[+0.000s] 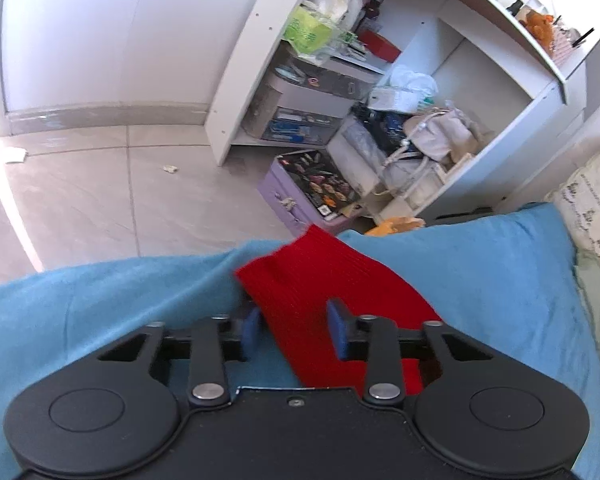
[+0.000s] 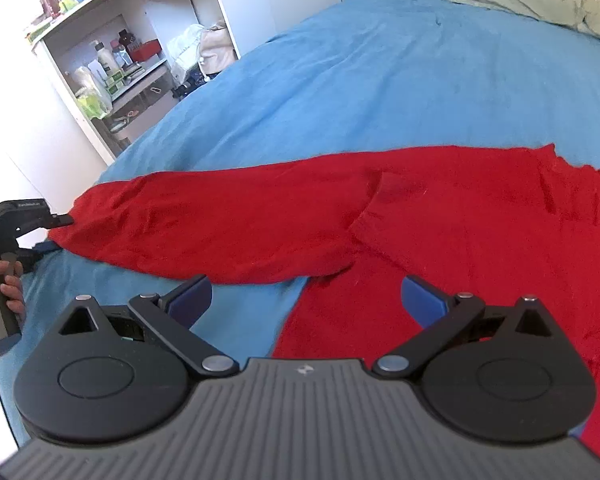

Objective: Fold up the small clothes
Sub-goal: 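Grasp the other sleeve with the left gripper and lift it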

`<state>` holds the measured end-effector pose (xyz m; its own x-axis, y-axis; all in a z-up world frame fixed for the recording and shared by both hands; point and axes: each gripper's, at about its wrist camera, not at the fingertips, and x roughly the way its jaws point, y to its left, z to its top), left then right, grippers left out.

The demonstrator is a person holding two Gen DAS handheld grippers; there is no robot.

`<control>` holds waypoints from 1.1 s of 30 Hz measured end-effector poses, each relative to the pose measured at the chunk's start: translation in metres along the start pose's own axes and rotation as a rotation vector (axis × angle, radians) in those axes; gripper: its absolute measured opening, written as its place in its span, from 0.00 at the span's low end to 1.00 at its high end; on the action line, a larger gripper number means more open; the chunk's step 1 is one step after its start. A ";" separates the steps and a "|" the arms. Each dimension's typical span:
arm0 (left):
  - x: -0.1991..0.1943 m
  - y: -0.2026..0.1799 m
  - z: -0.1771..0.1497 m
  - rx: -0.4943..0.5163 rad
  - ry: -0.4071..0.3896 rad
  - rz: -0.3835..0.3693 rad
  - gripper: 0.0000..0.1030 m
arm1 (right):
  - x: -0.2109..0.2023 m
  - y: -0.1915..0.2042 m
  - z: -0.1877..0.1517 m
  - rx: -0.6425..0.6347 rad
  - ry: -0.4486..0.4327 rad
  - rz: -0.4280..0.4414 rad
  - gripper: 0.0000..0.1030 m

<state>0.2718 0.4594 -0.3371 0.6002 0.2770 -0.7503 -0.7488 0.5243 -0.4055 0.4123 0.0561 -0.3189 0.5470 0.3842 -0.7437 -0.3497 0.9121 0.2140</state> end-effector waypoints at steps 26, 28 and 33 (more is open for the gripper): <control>-0.123 -0.325 -0.121 0.413 0.012 -0.678 0.04 | -0.060 -0.174 -0.010 0.322 -0.100 -0.432 1.00; -0.133 -0.363 -0.160 0.455 0.070 -0.746 0.04 | -0.079 -0.197 -0.016 0.357 -0.109 -0.454 1.00; -0.148 -0.425 -0.275 0.567 0.229 -0.838 0.04 | -0.119 -0.252 -0.033 0.427 -0.126 -0.482 1.00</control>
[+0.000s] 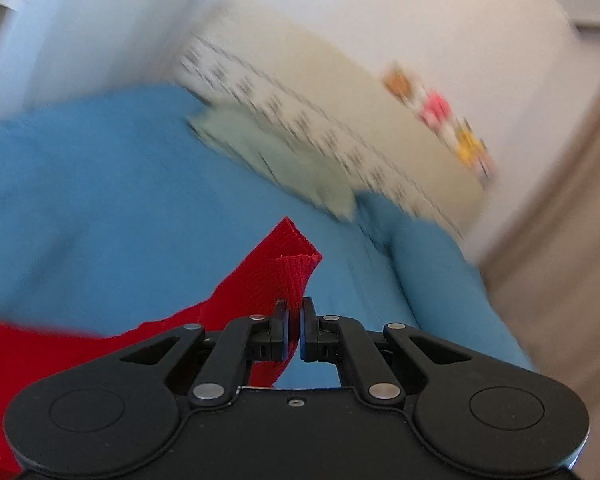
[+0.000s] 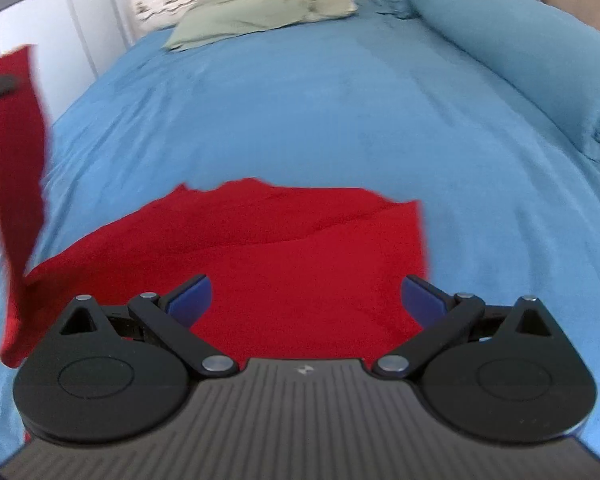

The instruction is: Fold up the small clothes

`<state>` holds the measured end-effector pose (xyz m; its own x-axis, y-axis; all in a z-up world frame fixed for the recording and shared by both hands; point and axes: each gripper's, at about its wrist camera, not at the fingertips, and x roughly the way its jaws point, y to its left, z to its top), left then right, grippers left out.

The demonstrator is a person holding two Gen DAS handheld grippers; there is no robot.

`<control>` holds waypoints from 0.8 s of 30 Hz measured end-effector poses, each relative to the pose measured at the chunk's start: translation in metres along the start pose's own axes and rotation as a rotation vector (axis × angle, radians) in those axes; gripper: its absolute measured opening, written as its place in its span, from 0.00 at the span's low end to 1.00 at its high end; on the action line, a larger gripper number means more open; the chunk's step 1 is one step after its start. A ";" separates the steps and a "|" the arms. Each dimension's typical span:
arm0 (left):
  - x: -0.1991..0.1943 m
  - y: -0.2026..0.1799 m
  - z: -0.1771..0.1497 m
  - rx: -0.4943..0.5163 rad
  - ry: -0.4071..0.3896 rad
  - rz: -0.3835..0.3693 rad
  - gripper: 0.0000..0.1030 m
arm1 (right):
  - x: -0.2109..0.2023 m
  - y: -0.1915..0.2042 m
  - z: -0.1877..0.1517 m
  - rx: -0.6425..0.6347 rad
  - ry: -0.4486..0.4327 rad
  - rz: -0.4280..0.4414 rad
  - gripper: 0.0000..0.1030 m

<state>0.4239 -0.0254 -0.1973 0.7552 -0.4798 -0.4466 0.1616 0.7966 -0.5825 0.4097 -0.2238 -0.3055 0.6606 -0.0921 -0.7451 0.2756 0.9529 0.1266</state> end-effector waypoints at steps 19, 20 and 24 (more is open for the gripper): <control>0.104 -0.058 -0.145 0.147 0.279 0.040 0.04 | 0.016 -0.137 -0.010 0.086 0.022 0.040 1.00; 0.107 -0.059 -0.150 0.151 0.288 0.040 0.04 | 0.013 -0.137 -0.012 0.085 0.020 0.039 1.00; 0.115 -0.065 -0.168 0.195 0.330 0.065 0.04 | 0.013 -0.147 -0.014 0.069 0.021 0.038 1.00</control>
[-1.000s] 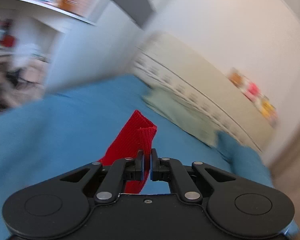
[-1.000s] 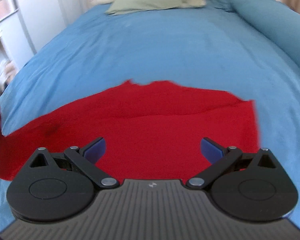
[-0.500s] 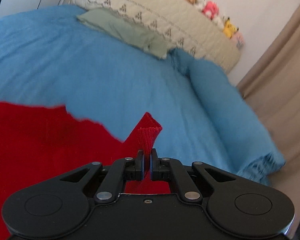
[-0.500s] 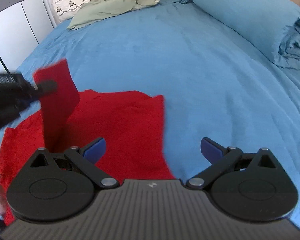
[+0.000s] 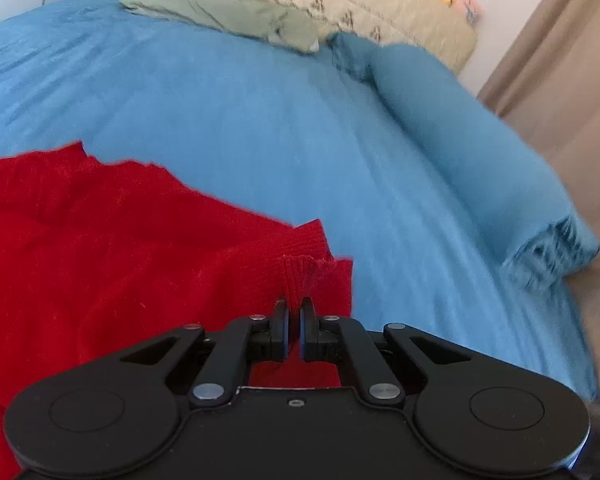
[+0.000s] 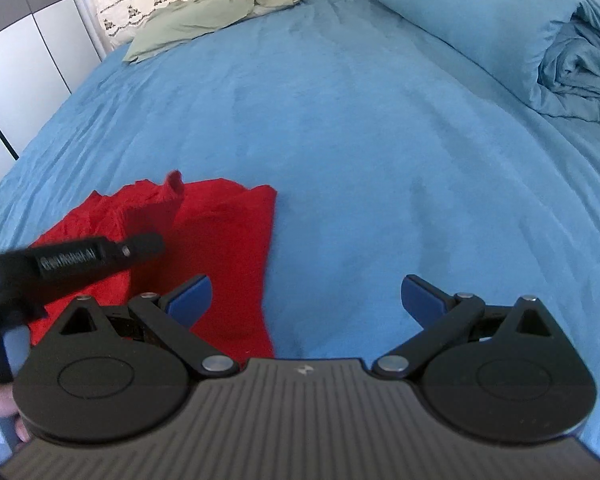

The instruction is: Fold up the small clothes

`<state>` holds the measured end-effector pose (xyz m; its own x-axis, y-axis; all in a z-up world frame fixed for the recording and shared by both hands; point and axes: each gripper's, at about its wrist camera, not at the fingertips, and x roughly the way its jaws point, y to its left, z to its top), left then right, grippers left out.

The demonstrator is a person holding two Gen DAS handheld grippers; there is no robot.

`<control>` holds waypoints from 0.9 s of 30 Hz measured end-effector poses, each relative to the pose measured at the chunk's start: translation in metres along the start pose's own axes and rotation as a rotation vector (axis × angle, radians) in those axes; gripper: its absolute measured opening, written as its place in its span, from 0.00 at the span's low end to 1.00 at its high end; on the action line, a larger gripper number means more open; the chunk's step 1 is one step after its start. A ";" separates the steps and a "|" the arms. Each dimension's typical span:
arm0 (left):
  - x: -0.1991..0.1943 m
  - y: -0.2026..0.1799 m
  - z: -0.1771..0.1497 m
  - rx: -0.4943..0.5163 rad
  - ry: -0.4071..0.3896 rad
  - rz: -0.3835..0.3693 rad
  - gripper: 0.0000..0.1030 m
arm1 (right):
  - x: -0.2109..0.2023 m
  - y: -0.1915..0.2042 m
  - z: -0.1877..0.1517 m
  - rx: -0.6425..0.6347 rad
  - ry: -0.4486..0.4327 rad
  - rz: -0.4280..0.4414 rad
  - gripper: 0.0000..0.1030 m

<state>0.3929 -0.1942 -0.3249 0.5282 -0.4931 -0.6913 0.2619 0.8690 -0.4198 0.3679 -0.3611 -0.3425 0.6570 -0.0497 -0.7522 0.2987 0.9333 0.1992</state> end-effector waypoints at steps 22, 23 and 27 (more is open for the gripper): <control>-0.166 0.198 -0.043 -0.042 -0.072 0.616 0.71 | 0.043 0.066 -0.003 -0.088 0.103 0.142 0.56; -0.167 0.207 -0.045 -0.043 -0.071 0.634 0.71 | 0.050 0.068 -0.004 -0.079 0.112 0.129 0.51; -0.162 0.227 -0.039 -0.024 -0.069 0.691 0.71 | 0.064 0.070 -0.006 -0.049 0.122 0.087 0.36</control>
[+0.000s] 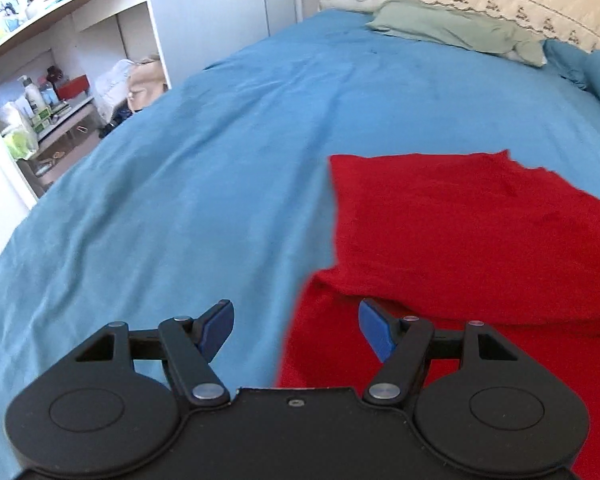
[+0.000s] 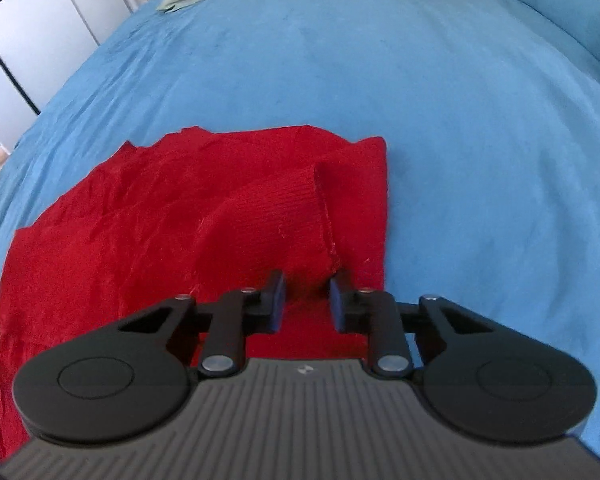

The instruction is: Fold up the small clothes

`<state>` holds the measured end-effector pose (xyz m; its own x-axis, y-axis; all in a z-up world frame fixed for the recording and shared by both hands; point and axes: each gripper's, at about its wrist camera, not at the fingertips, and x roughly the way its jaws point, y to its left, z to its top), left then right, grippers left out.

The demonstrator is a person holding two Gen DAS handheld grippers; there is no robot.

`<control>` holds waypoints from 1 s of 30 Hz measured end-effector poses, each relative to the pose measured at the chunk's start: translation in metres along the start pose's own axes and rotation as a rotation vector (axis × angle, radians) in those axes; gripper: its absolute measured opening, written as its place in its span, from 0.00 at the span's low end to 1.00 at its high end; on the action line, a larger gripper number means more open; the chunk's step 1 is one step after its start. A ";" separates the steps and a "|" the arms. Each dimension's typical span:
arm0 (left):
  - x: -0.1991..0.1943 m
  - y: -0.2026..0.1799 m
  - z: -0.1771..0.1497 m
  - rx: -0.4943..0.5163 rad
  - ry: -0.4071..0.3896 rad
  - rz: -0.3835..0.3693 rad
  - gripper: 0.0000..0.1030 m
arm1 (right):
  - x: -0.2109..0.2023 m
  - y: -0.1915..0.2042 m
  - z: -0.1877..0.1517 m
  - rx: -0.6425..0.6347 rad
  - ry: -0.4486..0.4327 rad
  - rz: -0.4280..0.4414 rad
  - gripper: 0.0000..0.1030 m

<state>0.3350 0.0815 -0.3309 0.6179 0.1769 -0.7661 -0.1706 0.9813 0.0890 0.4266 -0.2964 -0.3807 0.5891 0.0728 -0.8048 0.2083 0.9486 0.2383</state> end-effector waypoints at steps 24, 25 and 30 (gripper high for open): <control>0.020 -0.012 0.041 0.001 -0.020 -0.356 0.64 | -0.032 0.046 -0.005 -0.124 -0.157 -0.223 0.75; 0.026 -0.015 0.040 0.005 -0.006 -0.351 0.62 | -0.029 0.047 -0.006 -0.123 -0.147 -0.201 0.75; 0.054 -0.018 0.028 0.007 0.069 -0.311 0.60 | 0.004 0.046 -0.018 -0.136 -0.085 -0.148 0.74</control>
<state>0.3924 0.0750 -0.3560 0.5861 -0.1368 -0.7986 0.0240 0.9881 -0.1517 0.4241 -0.2470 -0.3827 0.6251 -0.0917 -0.7752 0.1938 0.9802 0.0404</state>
